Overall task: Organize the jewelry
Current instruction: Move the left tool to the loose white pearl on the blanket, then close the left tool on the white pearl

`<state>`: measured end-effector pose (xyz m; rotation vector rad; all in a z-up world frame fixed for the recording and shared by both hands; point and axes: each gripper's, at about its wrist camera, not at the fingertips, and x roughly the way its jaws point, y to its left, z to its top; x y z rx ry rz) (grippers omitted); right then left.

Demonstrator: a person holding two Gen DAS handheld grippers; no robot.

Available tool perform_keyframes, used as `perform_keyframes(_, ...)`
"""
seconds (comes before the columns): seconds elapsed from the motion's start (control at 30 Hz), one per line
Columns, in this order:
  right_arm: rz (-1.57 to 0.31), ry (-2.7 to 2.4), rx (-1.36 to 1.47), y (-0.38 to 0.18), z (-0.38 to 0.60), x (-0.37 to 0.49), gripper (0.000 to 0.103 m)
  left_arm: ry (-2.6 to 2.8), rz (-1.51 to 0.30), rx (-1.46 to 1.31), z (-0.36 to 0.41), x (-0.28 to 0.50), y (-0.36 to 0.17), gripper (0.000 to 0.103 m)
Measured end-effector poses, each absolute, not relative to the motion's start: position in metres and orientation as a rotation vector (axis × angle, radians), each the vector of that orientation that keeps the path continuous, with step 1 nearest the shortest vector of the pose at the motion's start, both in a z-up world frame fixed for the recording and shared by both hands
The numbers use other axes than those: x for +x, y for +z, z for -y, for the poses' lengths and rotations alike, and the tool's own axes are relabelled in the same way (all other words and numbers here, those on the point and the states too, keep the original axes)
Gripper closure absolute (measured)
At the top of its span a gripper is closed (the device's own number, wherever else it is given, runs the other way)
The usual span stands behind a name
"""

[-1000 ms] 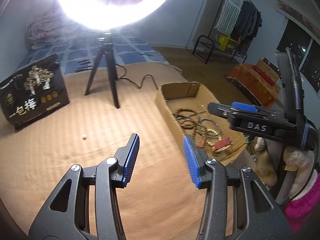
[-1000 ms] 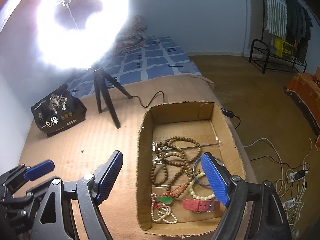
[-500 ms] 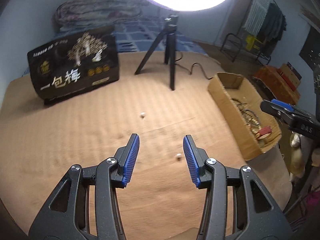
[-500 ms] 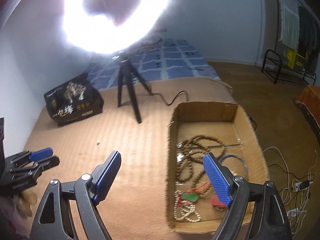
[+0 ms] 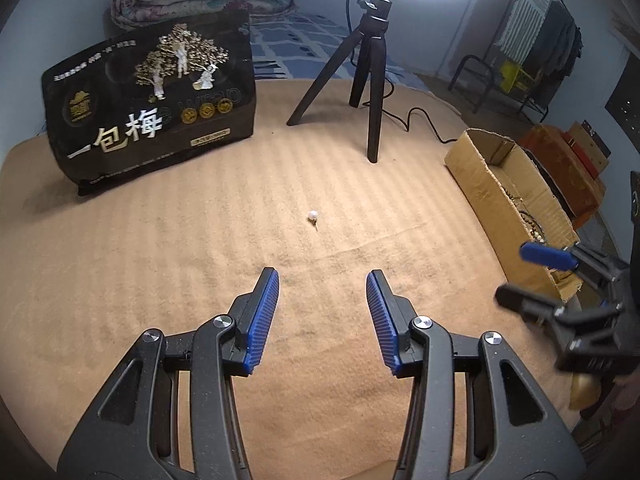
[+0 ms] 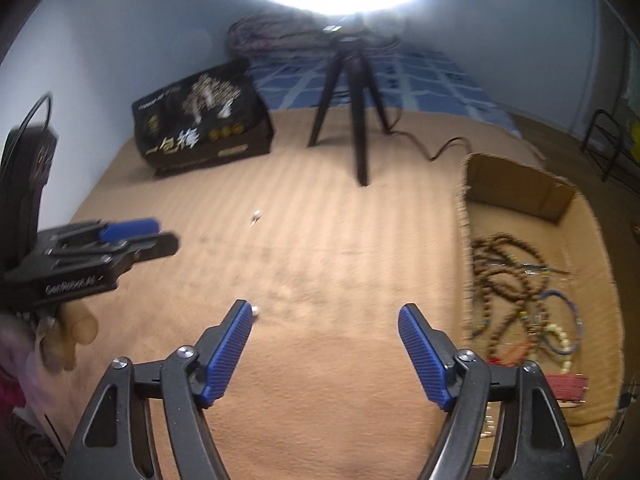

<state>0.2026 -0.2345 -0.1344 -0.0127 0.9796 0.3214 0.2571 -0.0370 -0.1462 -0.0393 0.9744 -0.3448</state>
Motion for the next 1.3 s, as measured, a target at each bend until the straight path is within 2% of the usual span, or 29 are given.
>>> perform_keyframes(0.1, -0.990, 0.344, -0.018, -0.142, 0.224, 0.206, 0.030, -0.364, -0.985, -0.042, 0.040, 0.266, -0.152, 0.057)
perform_keyframes(0.23, -1.008, 0.376, -0.021, -0.148, 0.213, 0.210, 0.039, -0.378, -0.991, -0.052, 0.044, 0.280, -0.161, 0.057)
perform_keyframes(0.37, -1.033, 0.412, -0.032, -0.157, 0.202, 0.213, 0.047, -0.392, -0.996, -0.060, 0.048, 0.294, -0.169, 0.068)
perform_keyframes(0.53, -1.060, 0.441, -0.034, -0.172, 0.196, 0.218, 0.059, -0.398, -0.993, -0.058, 0.053, 0.308, -0.177, 0.070)
perform_keyframes(0.97, -1.069, 0.471, -0.119, -0.192, 0.172, 0.221, 0.069, -0.389, -1.001, -0.015, 0.061, 0.328, -0.200, 0.075)
perform_keyframes(1.3, -1.053, 0.460, -0.186, -0.194, 0.162, 0.222, 0.082, -0.366, -0.992, 0.026, 0.066, 0.335, -0.210, 0.080)
